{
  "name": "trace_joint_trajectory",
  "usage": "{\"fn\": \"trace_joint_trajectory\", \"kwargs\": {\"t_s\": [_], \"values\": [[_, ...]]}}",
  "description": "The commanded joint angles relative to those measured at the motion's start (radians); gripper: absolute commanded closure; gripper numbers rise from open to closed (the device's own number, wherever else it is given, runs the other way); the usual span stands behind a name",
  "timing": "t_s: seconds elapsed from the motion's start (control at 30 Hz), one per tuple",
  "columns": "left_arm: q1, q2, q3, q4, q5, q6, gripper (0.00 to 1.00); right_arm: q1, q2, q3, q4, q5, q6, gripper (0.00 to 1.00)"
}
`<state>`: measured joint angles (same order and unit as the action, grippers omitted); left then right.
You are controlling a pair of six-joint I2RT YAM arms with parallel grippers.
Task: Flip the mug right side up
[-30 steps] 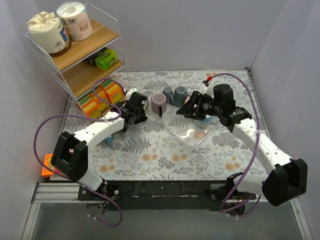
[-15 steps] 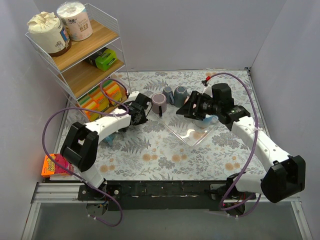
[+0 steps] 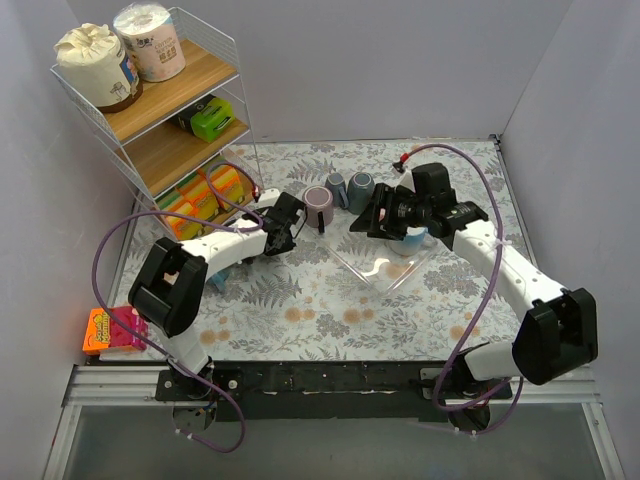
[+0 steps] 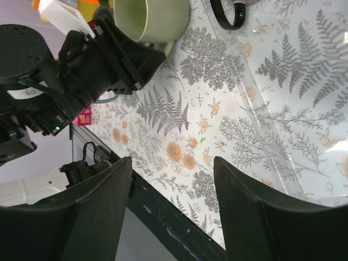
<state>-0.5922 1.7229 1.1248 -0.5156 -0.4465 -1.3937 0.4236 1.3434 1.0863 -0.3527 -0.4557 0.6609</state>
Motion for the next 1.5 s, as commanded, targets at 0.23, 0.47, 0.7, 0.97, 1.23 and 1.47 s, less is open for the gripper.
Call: {"fn": "trace_joint_trajectory", "kwargs": {"t_s": [0.23, 0.47, 0.7, 0.97, 1.23, 1.47], "values": [[0.003, -0.120, 0.015, 0.075, 0.041, -0.021, 0.17, 0.151, 0.144, 0.150, 0.030, 0.235, -0.244, 0.30], [0.003, -0.290, 0.018, 0.020, 0.133, -0.071, 0.02, 0.213, 0.282, 0.214, 0.100, 0.344, -0.345, 0.30], [0.002, -0.512, -0.005, 0.049, 0.193, -0.074, 0.02, 0.253, 0.431, 0.305, 0.147, 0.480, -0.363, 0.29], [0.003, -0.694, -0.045, 0.157, 0.261, -0.064, 0.02, 0.300, 0.563, 0.363, 0.210, 0.541, -0.400, 0.32], [0.003, -0.752, -0.071, 0.186, 0.388, -0.131, 0.02, 0.317, 0.663, 0.423, 0.236, 0.707, -0.388, 0.34], [0.005, -0.766, -0.088, 0.197, 0.423, -0.154, 0.02, 0.325, 0.724, 0.503, 0.204, 0.796, -0.382, 0.36]]}}
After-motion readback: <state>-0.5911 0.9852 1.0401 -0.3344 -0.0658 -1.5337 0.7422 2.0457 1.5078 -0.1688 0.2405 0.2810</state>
